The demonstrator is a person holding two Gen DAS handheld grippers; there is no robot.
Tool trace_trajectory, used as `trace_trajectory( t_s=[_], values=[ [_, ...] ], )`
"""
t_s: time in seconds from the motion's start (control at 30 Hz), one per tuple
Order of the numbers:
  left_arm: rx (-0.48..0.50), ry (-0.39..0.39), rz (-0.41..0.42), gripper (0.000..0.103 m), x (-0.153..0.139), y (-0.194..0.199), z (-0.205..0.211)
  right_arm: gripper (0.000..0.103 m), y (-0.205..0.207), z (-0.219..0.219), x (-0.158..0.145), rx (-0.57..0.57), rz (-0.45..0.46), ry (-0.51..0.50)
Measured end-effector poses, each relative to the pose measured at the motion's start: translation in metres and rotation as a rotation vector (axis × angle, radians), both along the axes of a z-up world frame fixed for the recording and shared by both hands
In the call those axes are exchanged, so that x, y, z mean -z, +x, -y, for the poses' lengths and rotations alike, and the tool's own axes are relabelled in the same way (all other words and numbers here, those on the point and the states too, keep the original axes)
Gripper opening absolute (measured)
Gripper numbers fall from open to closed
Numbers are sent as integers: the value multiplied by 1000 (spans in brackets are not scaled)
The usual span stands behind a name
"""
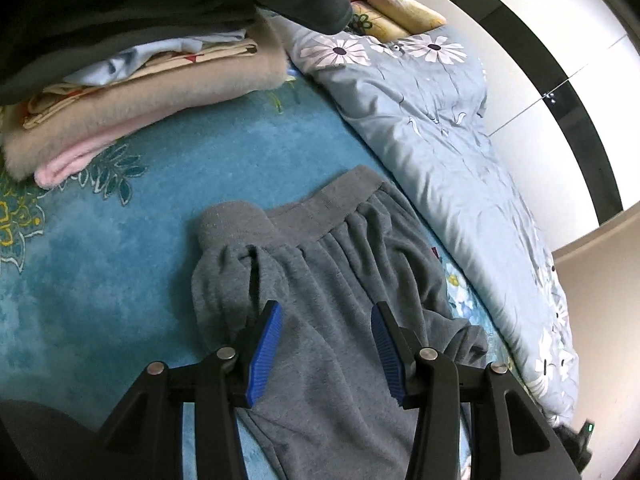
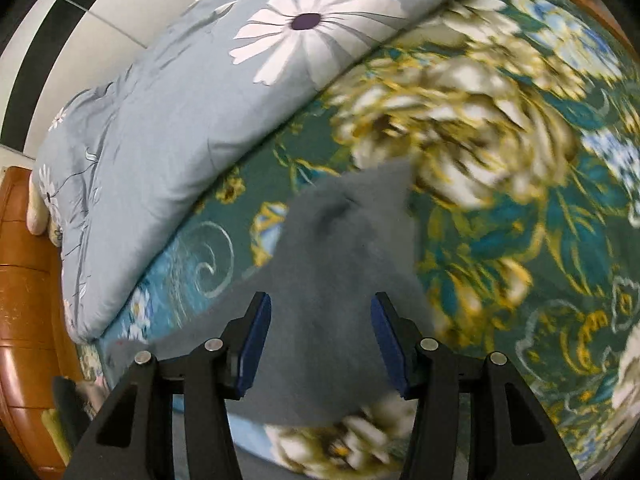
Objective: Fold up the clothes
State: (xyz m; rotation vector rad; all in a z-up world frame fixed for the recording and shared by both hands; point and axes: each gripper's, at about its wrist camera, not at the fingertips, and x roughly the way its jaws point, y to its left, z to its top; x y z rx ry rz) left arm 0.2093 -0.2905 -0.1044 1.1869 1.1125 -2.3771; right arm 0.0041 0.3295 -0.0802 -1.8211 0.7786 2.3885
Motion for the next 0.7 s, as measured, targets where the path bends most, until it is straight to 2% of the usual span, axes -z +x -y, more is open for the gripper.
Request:
trace_trajectory(
  t_s=[0.23,0.43,0.53,0.6,0.7],
  values=[
    [-35,9,24,50,4,2,4,53,-60,24,27,68,126,99],
    [-13,-21,52,50,7,-4,-2,52,-76,27,58,107,256,147],
    [-5,-27,60,50,9,-7,-4,45,-75,28,63,98,271,190],
    [-5,-23,65,50,11,-8,-4,27,-75,31,63,67,276,238],
    [-14,-8,69,50,14,-8,-3,13,-68,27,60,31,253,251]
  ],
)
